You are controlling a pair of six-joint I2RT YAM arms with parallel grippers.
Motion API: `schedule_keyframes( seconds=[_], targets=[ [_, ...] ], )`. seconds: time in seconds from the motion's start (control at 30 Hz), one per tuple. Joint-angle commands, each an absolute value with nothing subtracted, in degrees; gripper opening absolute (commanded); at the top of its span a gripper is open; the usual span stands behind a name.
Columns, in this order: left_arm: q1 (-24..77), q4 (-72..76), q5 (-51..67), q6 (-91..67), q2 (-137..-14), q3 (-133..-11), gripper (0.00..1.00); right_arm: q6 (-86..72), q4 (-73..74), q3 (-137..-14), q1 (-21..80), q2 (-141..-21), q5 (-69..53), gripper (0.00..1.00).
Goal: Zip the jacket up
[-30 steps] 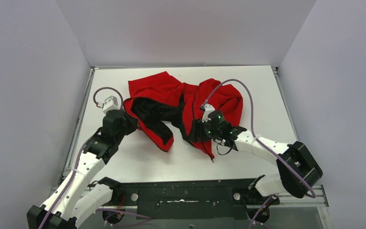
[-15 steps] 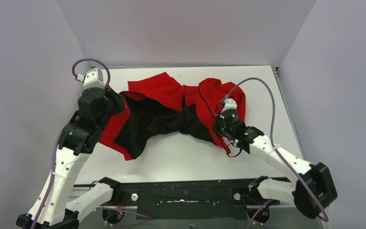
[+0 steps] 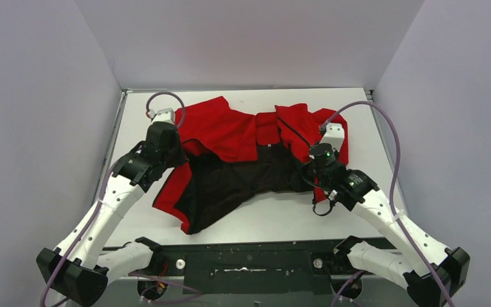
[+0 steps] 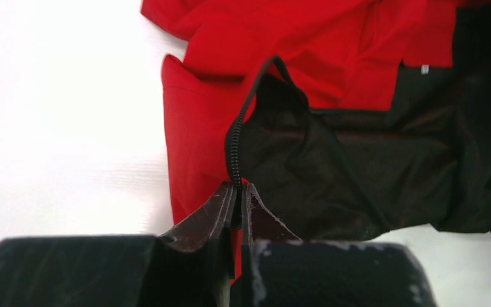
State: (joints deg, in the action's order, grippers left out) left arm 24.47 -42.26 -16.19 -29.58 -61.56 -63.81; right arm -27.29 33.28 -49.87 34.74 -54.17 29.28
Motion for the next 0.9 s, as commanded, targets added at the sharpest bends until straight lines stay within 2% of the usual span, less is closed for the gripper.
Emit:
schedule_keyframes(
  seconds=[0.0, 0.2, 0.5, 0.63, 0.87],
  targets=[
    [29.23, -37.9, -19.01, -31.55, -61.96, -63.23, 0.0, -26.77, 33.92, -55.07, 38.72, -58.41, 31.82, 0.0],
    [40.24, -38.53, -25.65, -36.02, -67.39, -64.0, 0.0, -29.07, 33.63, -58.25, 46.49, -66.03, 29.56, 0.0],
    [56.76, -37.07, -30.99, -47.2, -75.92, -62.39, 0.0, -32.58, 26.11, -53.97, 47.46, -74.01, 21.93, 0.0],
    [61.15, -33.37, -28.8, -51.55, -79.18, -61.13, 0.0, -34.03, 23.35, -51.58, 46.97, -75.13, 20.14, 0.0],
    [62.81, -20.97, -20.81, -56.51, -80.82, -54.71, 0.0, -38.35, 14.05, -42.37, 44.15, -73.5, 11.3, 0.0]
  ],
)
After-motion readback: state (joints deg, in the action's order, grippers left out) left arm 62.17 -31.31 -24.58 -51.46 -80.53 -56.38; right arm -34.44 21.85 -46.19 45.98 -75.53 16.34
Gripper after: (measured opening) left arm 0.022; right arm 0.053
